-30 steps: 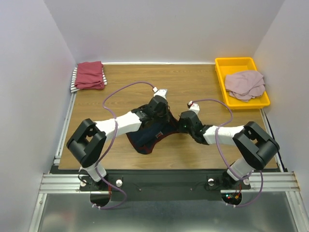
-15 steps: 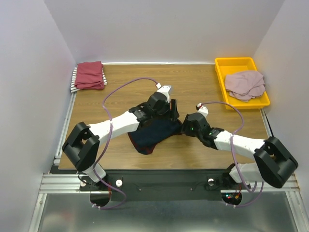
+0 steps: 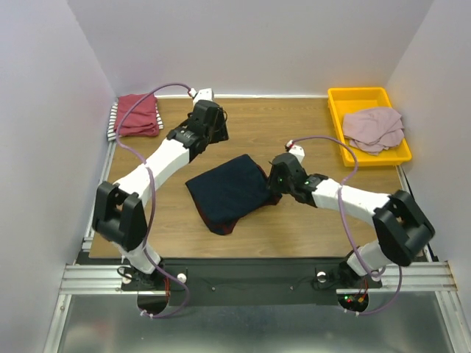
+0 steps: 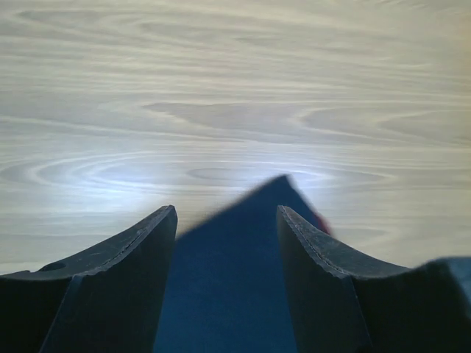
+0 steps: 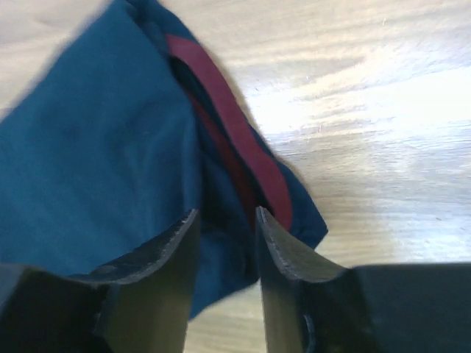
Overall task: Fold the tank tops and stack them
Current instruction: Fold the tank top, then neatly place the folded tank top to the corner
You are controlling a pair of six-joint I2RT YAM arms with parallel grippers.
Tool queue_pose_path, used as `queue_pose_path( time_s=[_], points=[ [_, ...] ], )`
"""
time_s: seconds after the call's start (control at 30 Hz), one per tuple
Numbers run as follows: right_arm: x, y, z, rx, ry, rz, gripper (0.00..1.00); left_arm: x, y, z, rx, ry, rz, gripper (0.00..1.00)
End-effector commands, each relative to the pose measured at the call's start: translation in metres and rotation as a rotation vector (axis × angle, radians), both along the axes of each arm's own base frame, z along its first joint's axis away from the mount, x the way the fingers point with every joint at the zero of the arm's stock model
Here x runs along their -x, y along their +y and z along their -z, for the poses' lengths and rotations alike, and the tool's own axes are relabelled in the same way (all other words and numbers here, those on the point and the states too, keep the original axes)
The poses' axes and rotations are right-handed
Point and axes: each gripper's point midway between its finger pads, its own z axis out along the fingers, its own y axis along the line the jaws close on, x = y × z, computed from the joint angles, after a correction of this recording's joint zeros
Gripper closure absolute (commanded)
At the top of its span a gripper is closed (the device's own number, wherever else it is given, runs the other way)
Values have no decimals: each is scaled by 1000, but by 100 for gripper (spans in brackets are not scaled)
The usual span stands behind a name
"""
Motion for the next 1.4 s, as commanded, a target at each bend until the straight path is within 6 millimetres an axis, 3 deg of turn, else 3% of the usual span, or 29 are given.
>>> queue_pose_path(
  time_s=[0.0, 0.17, 0.33, 0.4, 0.47, 0.6, 0.63, 0.73, 0.8, 0.83, 0.93, 1.03, 1.13, 1.27, 1.37],
  points=[
    [4, -9, 31, 113, 78, 9, 61, -8, 30, 37, -200, 114, -32, 33],
    [21, -32, 72, 207, 160, 55, 68, -12, 30, 65, -252, 188, 8, 33],
    [13, -35, 85, 232, 189, 70, 79, -3, 34, 95, -233, 255, 16, 33],
    [-9, -35, 79, 215, 183, 87, 80, -1, 36, 100, -202, 263, 10, 33],
    [-21, -35, 92, 228, 220, 73, 81, 0, 40, 102, -162, 264, 16, 33],
    [-73, -36, 97, 206, 227, 81, 82, 0, 41, 107, -79, 275, 59, 31],
    [-94, -27, 97, 189, 221, 64, 82, -2, 46, 107, -57, 272, 59, 30],
    [-125, -24, 98, 171, 226, 50, 81, -5, 44, 101, 12, 248, 108, 29],
    [-148, -10, 96, 152, 219, 18, 78, -6, 52, 101, 46, 250, 123, 28],
    [-161, 1, 86, 130, 196, -16, 75, -6, 46, 103, 89, 254, 170, 27],
    [-169, 9, 90, 117, 202, -49, 64, -6, 39, 114, 186, 285, 251, 26],
    [-181, 16, 74, 99, 163, -71, 50, -1, 26, 122, 256, 303, 350, 25],
    [-189, 16, 47, 98, 116, -63, 34, 0, 33, 144, 216, 353, 345, 21],
    [-179, 5, 14, 111, 94, -39, 33, 6, 36, 170, 204, 426, 336, 20],
    [-150, -6, 0, 119, 106, -33, 33, 9, 41, 185, 182, 469, 310, 20]
  ],
)
